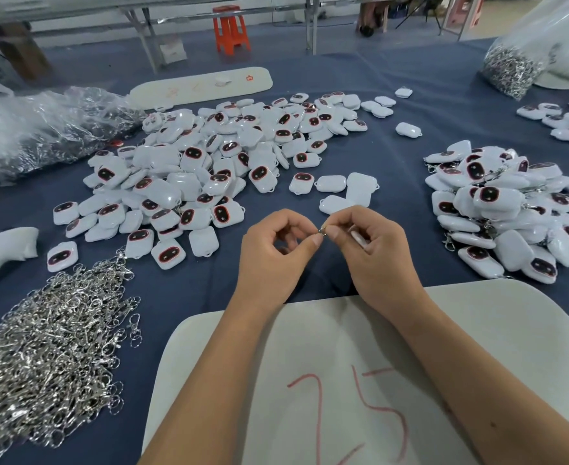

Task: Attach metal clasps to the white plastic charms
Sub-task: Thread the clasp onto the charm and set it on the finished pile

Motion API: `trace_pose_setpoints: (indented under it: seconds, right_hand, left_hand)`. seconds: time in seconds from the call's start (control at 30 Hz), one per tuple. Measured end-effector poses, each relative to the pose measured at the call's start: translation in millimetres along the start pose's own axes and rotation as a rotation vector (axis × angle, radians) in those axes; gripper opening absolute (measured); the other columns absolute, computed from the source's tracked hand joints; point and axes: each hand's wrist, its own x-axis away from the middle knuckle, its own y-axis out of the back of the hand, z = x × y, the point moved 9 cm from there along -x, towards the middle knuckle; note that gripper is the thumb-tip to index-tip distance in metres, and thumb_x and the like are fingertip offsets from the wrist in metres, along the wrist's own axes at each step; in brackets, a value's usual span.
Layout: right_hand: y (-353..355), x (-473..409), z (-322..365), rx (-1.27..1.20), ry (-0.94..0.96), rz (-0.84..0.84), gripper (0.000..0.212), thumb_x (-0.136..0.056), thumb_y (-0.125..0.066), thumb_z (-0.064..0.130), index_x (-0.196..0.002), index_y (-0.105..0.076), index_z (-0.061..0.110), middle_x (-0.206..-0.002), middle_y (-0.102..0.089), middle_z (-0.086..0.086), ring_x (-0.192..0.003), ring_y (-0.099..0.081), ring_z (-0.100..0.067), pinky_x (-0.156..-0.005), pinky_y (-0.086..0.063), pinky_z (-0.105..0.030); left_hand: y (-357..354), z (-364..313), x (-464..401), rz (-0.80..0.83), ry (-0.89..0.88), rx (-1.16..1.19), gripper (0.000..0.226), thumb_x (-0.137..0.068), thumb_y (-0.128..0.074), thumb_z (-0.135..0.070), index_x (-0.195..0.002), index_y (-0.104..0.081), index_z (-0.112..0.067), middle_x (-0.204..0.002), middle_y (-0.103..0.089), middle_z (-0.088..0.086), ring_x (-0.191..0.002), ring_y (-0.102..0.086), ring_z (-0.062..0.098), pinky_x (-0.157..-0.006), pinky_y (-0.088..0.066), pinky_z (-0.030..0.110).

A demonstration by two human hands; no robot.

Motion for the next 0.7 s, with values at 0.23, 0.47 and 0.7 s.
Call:
trace_pose_setpoints:
  seconds: [0.23,0.47,0.7]
  right_hand:
    - [-2,1,0,-0.021,-0.011,0.016,0.016,-0.095,-0.07,0.004,-0.091,-0.075,0.018,-0.087,-0.075,0.009,-0.088,-0.07,-0.01,-0.082,-0.049,-0.016]
    - [0,1,4,-0.018,0.015,0.017,0.015,-0.093,-0.072,0.0,-0.09,-0.076,0.013,-0.088,-0.076,0.007,-0.085,-0.069,-0.01,-0.08,-0.047,-0.016]
    - [3,5,22,0.129,0.209,-0.053,0.016,-0.093,-0.068,-0.006,-0.09,-0.074,0.008,-0.088,-0.072,0.0,-0.086,-0.066,-0.017,-0.077,-0.05,-0.024]
  left_hand:
    - [2,-5,1,-0.024,-0.023,0.021,0.015,-0.083,-0.077,-0.002,-0.079,-0.07,-0.014,-0.079,-0.068,0.004,-0.072,-0.058,0.029,-0.066,-0.049,0.038]
    - [0,-6,0,-0.009,-0.025,0.047,0.015,-0.084,-0.076,0.001,-0.082,-0.071,-0.013,-0.083,-0.07,0.004,-0.075,-0.061,0.032,-0.068,-0.05,0.042]
    - [0,-8,0,0.024,-0.034,0.028,0.013,-0.087,-0.074,-0.002,-0.087,-0.076,-0.014,-0.085,-0.074,-0.002,-0.078,-0.066,0.023,-0.073,-0.054,0.036]
